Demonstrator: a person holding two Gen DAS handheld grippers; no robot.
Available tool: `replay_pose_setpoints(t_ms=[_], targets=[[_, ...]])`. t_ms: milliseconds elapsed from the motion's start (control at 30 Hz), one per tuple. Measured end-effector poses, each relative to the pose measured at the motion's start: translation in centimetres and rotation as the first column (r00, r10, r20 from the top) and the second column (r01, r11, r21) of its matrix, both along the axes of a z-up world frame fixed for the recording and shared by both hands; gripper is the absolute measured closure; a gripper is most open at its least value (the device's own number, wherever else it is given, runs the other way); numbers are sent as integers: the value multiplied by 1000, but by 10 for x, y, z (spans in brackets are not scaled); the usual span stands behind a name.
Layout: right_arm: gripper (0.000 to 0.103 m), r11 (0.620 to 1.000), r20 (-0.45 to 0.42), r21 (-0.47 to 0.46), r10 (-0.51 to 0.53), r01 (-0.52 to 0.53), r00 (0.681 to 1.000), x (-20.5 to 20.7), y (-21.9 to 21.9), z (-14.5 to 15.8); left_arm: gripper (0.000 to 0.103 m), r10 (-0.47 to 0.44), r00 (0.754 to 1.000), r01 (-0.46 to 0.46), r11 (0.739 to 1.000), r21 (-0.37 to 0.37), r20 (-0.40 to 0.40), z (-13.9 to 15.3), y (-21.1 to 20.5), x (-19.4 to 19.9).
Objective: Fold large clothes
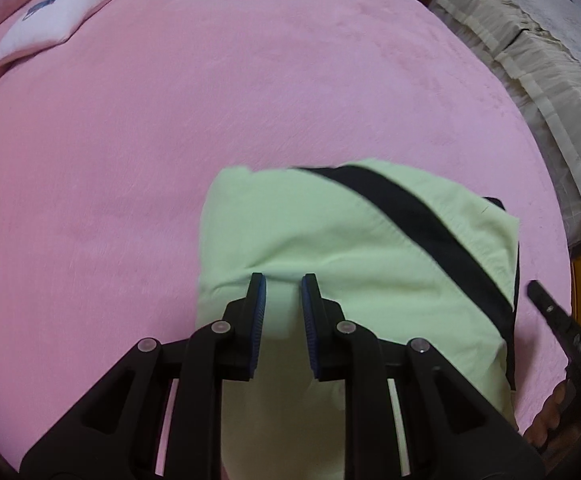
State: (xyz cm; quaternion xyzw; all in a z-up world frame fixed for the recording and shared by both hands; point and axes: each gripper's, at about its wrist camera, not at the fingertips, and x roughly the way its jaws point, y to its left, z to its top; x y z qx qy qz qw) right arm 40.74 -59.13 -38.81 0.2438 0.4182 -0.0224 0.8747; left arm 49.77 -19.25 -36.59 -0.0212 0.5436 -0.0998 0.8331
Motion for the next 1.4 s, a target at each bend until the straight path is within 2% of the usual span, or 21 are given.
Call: replay_pose_setpoints(t_ms=[33, 133, 167, 233, 300, 400, 500, 533, 567, 600, 667, 767, 800, 867, 933, 1000, 1033, 1167, 1200, 1333, 1400], targets=[[103, 996, 14, 23, 85, -85, 996, 7, 12, 1, 86, 0, 1000, 0, 1000, -3, -4, -2, -3, 3], [103, 951, 45, 77, 298, -301, 953, 29, 51, -4, 86, 0, 1000, 0, 1000, 15, -27, -12, -6, 10], [103, 921, 15, 86, 380, -380, 925, 42, 67, -11, 86, -4, 1000, 4, 1000, 23, -28, -12, -5, 12], [103, 896, -38, 54, 442, -440, 896, 61, 84, -24, 86, -11, 1000, 12, 999, 43, -29, -18, -11, 16], [103, 913, -93, -36, 402, -407, 911, 76, 87, -37, 86, -15, 999, 16, 999, 45, -35, -23, -11, 21], [103, 941, -64, 29, 339, -337, 939, 88, 62, -46, 86, -16, 999, 17, 999, 31, -34, -31, -11, 22], [103, 975, -34, -62, 210, -211, 977, 82, 26, -40, 87, -6, 1000, 5, 1000, -7, -23, -27, -2, 20], [103, 981, -48, -123, 142, -147, 989, 77, 13, -40, 90, 5, 1000, -6, 1000, -16, -24, -26, 2, 19], [103, 983, -58, -154, 92, -100, 994, 73, -1, -40, 91, 9, 1000, -10, 1000, -24, -24, -24, 8, 18], [103, 988, -62, -124, 87, -94, 994, 67, -17, -41, 91, 11, 1000, -12, 1000, -24, -26, -22, 13, 14], [103, 987, -64, -127, 89, -97, 994, 61, -23, -38, 91, 18, 1000, -18, 1000, 5, -23, -18, 15, 8], [103, 956, -84, -273, 85, -106, 993, 49, -16, -20, 91, 36, 999, -36, 996, 81, -1, -5, 12, -9], [101, 953, -83, -288, 68, -89, 994, 41, -10, -13, 91, 41, 999, -41, 995, 87, 3, 0, 12, -13], [93, 966, -70, -252, 45, -61, 997, 48, 21, 2, 91, 64, 998, -64, 996, 65, 10, 9, 6, -27], [83, 988, -38, -144, 44, -49, 998, 21, 22, 18, 91, 80, 997, -80, 996, 29, 2, 13, 8, -48], [71, 995, -36, -89, 52, -55, 998, 5, 24, 26, 90, 81, 997, -81, 997, 10, -9, 16, 10, -69], [66, 995, -43, -82, 56, -60, 997, -6, 26, 31, 90, 79, 997, -79, 997, 8, -17, 17, 11, -83], [66, 992, -111, -76, 91, -99, 990, -61, 48, 36, 90, 69, 996, -68, 998, 19, -56, 18, 14, -130], [64, 992, -130, -72, 98, -108, 987, -91, 50, 47, 90, 66, 996, -65, 998, 22, -64, 18, 12, -141], [45, 989, -209, -85, 103, -123, 973, -137, 65, 48, 88, 66, 992, -58, 996, 72, -109, 18, 14, -181], [41, 987, -245, -102, 98, -126, 964, -166, 73, 52, 79, 65, 988, -52, 994, 92, -142, 17, 11, -203]])
